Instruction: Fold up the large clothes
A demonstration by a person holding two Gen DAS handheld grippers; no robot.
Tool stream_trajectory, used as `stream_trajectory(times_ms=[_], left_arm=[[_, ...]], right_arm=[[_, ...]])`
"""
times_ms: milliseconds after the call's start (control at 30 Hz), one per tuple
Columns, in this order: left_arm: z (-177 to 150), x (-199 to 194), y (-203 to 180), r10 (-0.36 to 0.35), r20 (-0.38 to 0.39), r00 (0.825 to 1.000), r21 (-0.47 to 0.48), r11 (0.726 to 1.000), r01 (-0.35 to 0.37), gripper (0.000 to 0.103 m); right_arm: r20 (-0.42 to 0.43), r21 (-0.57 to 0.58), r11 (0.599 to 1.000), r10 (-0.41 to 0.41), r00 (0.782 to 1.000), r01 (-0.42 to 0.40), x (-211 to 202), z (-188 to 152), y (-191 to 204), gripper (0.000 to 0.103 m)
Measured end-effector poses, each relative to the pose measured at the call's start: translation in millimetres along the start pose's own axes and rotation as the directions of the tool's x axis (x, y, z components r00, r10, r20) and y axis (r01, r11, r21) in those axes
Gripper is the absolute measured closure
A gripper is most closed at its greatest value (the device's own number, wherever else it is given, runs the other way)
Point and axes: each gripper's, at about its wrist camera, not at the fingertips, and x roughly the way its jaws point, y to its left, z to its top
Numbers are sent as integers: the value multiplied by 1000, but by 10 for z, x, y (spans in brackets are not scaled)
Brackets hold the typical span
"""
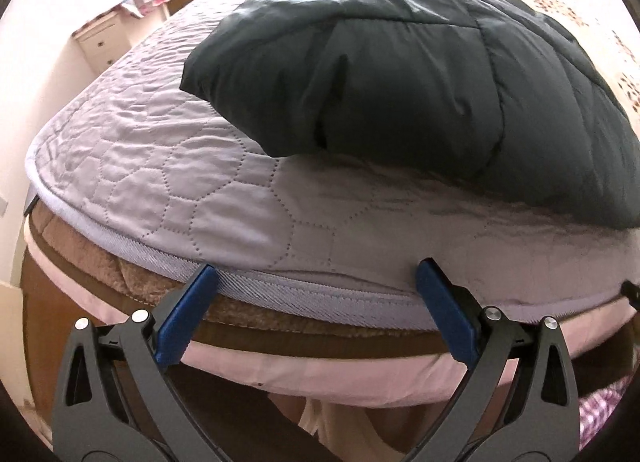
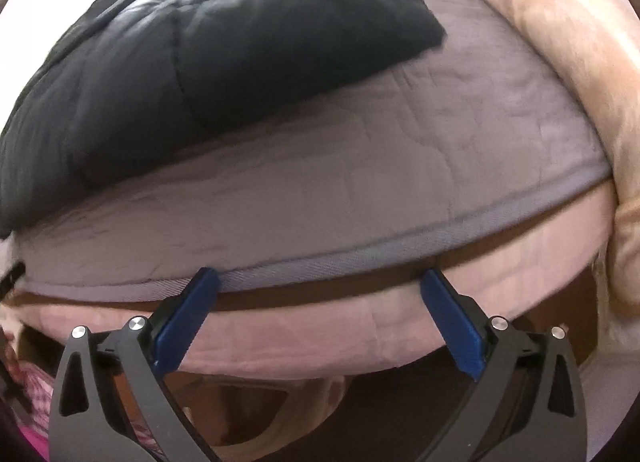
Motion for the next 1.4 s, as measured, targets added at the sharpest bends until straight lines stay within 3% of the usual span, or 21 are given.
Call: stream_trajectory(times_ms=[100, 167, 200, 333, 433, 533, 700, 933, 1033, 1200, 1267, 1333, 1400], left_arm=[[10, -121, -24, -51, 5, 999, 57, 997, 50, 7], [8, -317, -35, -126, 57, 990, 89, 989, 120, 11], [12, -400, -30, -143, 83, 986, 96, 986, 135, 11], [134, -768, 27, -188, 187, 964, 86, 981, 174, 11], [346, -916, 119, -176, 245, 953, 46, 984, 170, 11], [587, -957, 177, -148, 273, 950, 12, 989, 150, 11], [1040, -791, 305, -124, 270, 955, -7, 991, 130, 11], [1395, -393, 227, -123, 201, 972, -28, 991, 131, 11], [1428, -206, 226, -117, 156, 981, -37, 992, 124, 11], [1345, -85, 239, -137, 136, 981, -32, 989, 142, 11], [1335, -52, 258, -142, 132, 981, -33, 989, 147, 11], [1327, -19, 270, -149, 127, 981, -37, 987, 155, 11], [1322, -5, 272, -147, 126, 981, -36, 988, 153, 10]], right_arm=[[-30, 80, 997, 8, 1000, -6, -17, 34, -95, 8], [-10, 115, 993, 17, 1000, -15, -133, 67, -126, 21], [10, 113, 993, 15, 1000, -16, -216, 99, -125, 35], [134, 34, 998, 43, 990, -48, -663, 322, -31, 37], [226, -58, 993, 114, 967, -103, -987, 751, 132, 37], [260, -125, 983, 166, 951, -137, -1058, 1169, 359, 37], [237, -190, 959, 251, 939, -208, -889, 1955, 940, 37], [128, -233, 946, 259, 957, -225, -270, 2734, 1734, 32], [76, -291, 942, 196, 978, -166, 47, 2966, 2043, 29], [16, -384, 922, 66, 998, -55, 406, 2924, 2262, 29], [31, -438, 899, 31, 999, -14, 456, 2850, 2328, 41], [15, -459, 888, 40, 999, -28, 485, 2780, 2339, 72], [34, -461, 887, 55, 998, -33, 429, 2745, 2336, 89]])
